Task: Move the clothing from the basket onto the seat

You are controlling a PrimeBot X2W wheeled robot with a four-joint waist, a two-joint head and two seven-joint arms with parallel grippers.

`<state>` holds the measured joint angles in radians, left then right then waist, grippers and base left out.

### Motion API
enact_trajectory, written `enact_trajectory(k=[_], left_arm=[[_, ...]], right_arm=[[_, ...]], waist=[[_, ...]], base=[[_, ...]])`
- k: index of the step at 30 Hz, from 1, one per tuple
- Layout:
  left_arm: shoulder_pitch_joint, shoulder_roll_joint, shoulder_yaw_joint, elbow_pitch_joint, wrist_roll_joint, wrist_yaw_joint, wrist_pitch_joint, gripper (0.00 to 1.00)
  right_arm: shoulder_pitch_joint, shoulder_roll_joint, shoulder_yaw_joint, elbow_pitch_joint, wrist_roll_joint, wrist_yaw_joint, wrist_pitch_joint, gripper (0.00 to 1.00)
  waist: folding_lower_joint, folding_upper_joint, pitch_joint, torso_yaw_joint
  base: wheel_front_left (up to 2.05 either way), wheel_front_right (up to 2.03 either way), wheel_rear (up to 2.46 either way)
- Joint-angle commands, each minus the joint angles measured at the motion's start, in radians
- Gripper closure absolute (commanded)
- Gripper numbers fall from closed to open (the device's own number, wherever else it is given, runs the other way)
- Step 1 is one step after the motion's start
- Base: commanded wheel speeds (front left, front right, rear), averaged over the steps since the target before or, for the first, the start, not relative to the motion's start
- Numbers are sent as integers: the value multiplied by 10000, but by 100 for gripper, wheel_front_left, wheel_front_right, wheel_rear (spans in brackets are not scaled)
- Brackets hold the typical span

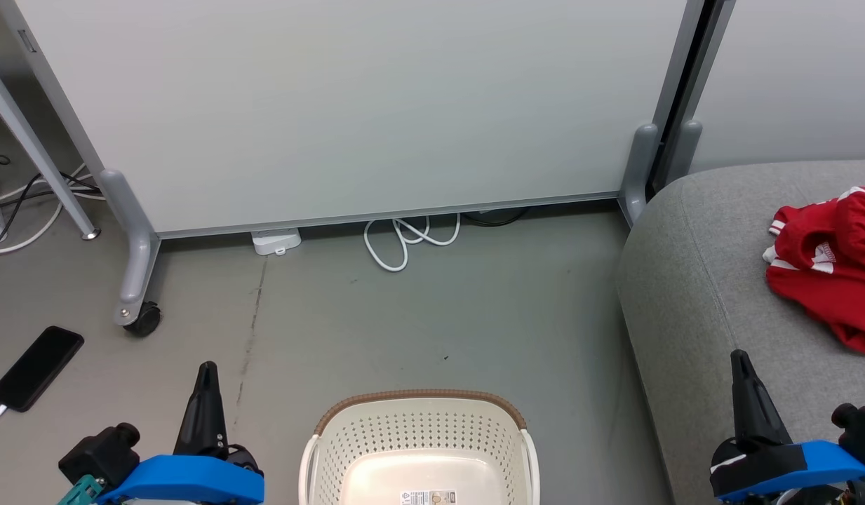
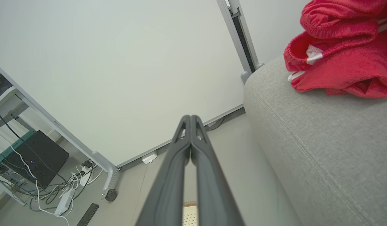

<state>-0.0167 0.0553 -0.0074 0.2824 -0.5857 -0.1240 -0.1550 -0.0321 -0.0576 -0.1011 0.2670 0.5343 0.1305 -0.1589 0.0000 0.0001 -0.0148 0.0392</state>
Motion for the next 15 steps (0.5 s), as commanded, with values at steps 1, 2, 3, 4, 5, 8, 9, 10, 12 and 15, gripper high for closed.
enact_trajectory(k=[1,2,3,4,5,8,9,10,12,15], left_arm=[[-335,14,100,-181,-361,-22,76,100],[-346,14,117,-184,-516,-23,119,100],[-357,13,135,-188,-668,-24,156,100],[-366,12,152,-192,-816,-25,197,100],[-376,11,168,-196,-965,-26,235,100],[-411,8,216,-207,-1399,-29,350,100],[-422,8,232,-211,-1540,-30,389,100],[-431,7,247,-215,-1682,-31,423,100],[-452,5,277,-221,-1956,-33,498,100],[-479,4,326,-231,-2362,-36,602,100]], right_arm=[[-288,-24,-14,-182,392,1,76,100],[-298,-23,-15,-184,557,1,115,100],[-308,-21,-16,-186,715,1,157,100],[-318,-20,-17,-188,870,1,195,100],[-327,-18,-19,-190,1027,1,236,100],[-351,-15,-23,-195,1481,1,352,100],[-358,-13,-24,-196,1631,1,387,100],[-366,-12,-27,-198,1783,1,429,100],[-382,-9,-29,-201,2066,1,501,100],[-410,-5,-34,-205,2494,2,610,100]], waist=[[0,-1,2,-5],[0,-1,4,-8],[0,-1,6,-12],[0,-1,7,-16],[0,-1,9,-20],[0,-1,14,-31],[0,-1,16,-35],[0,-1,18,-39],[0,-1,21,-46],[0,-1,26,-58]], base=[[0,0,0],[0,0,0],[0,0,0],[0,0,0],[0,0,0],[0,0,0],[0,0,0],[0,0,0],[0,0,0],[0,0,0]])
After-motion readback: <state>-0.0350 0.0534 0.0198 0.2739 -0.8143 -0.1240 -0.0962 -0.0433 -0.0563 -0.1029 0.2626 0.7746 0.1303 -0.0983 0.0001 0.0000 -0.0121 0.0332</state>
